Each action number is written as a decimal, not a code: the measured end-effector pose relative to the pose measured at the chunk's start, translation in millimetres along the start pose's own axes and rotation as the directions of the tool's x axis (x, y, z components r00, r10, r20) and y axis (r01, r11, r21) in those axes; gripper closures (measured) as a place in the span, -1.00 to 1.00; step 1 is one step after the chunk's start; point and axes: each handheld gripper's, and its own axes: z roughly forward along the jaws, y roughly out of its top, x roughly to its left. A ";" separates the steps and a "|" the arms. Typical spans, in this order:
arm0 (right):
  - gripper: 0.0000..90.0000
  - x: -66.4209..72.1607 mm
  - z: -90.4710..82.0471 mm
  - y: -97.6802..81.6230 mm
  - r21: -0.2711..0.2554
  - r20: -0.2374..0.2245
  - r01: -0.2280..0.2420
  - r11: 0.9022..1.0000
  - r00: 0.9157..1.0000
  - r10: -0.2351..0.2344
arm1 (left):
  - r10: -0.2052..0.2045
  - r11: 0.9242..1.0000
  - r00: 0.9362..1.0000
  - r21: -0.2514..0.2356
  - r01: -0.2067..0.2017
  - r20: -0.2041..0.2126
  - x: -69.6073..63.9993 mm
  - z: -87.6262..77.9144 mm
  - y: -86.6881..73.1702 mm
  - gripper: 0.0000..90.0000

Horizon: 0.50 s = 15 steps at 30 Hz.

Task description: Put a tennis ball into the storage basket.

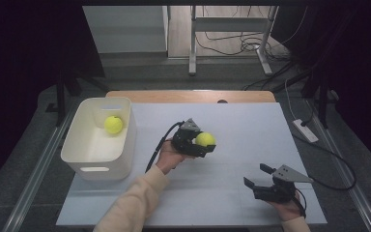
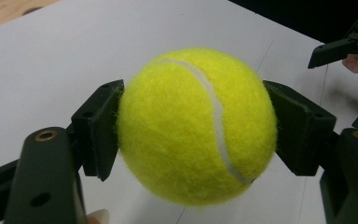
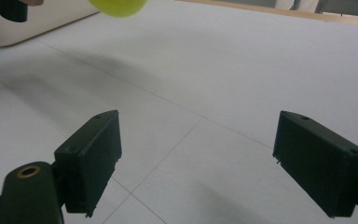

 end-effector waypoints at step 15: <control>-0.66 0.4 1.5 1.1 0.000 0.002 0.000 1.000 1.000 0.000 | -0.011 0.999 0.999 -0.037 0.010 -0.031 2.1 -20.8 -6.0 -0.41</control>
